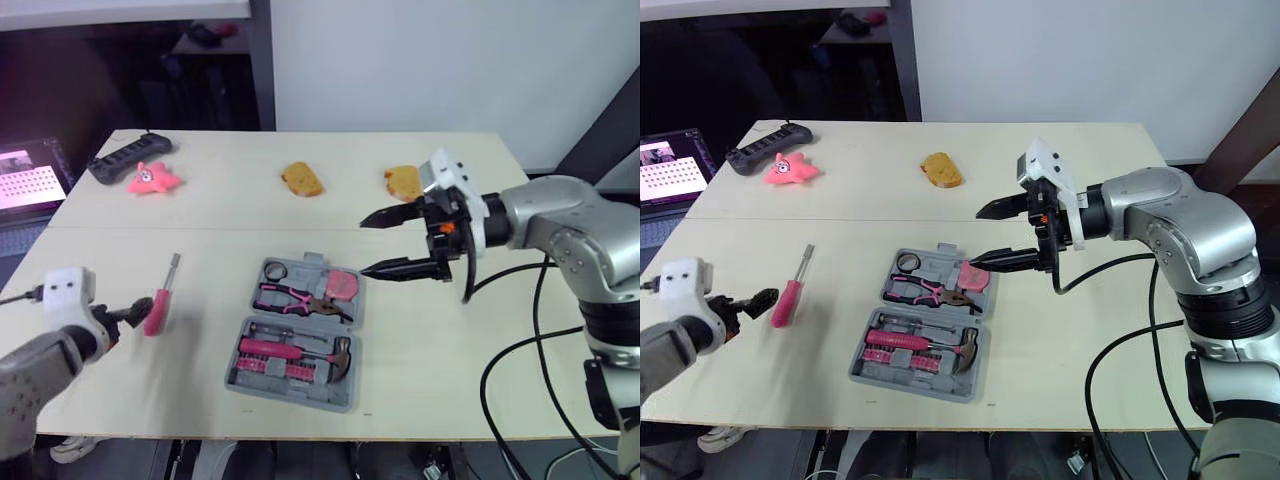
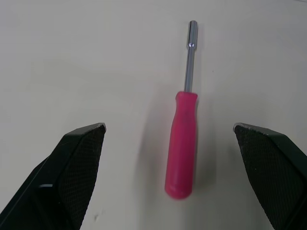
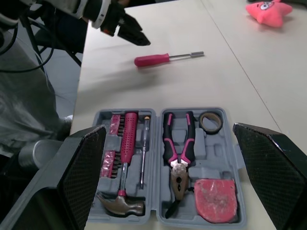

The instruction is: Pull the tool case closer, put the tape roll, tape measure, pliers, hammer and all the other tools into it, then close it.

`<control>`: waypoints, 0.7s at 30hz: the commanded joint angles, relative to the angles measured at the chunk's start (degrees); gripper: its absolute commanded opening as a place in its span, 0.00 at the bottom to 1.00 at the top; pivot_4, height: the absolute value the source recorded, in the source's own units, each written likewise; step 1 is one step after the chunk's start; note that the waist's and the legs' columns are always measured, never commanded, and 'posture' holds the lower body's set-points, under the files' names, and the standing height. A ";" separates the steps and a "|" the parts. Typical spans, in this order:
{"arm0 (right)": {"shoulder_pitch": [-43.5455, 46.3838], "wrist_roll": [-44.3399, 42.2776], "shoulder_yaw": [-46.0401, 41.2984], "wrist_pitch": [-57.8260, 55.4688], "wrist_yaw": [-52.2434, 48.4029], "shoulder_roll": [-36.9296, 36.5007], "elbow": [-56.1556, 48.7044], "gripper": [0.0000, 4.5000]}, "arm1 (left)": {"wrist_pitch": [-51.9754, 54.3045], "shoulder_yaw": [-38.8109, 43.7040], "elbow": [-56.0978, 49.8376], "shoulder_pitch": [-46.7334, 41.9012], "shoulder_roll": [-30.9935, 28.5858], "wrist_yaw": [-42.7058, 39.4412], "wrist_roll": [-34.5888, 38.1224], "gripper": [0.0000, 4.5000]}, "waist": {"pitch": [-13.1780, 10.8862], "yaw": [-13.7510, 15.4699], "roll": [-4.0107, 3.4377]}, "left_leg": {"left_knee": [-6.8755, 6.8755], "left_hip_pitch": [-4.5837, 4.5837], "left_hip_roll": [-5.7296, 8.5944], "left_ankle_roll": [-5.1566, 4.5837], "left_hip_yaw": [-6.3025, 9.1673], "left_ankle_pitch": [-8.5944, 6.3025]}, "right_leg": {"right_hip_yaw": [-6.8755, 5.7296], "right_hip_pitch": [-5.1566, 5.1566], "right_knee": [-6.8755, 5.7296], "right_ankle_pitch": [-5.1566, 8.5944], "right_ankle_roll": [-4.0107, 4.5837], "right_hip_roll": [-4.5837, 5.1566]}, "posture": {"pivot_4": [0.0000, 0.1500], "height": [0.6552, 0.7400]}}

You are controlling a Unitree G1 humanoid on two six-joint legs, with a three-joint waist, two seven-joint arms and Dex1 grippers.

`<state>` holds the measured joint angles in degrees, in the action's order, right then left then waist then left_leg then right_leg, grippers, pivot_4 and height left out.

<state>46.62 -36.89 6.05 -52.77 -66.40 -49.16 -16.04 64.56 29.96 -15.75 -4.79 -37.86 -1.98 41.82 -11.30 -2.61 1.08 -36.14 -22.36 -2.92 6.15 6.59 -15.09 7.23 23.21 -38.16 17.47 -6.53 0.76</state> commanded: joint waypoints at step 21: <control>0.59 -2.72 -2.34 -5.64 6.54 -0.55 -5.08 1.00 | -5.14 -14.37 20.53 -16.42 5.20 -2.82 -18.26 0.88 | 0.00 -0.06 0.01 | 0.02 -0.07 0.01 0.01 0.03 0.01 | -0.05 0.05 -0.02 -0.01 -0.02 0.02 | 1.00 1.00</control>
<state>46.10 -38.73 5.78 -58.60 -60.23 -49.48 -19.25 59.73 14.84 5.16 -20.80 -32.22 -4.67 24.47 -11.30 -2.67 1.09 -36.11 -22.43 -2.91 6.16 6.63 -15.09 7.18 23.27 -38.18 17.46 -6.56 0.78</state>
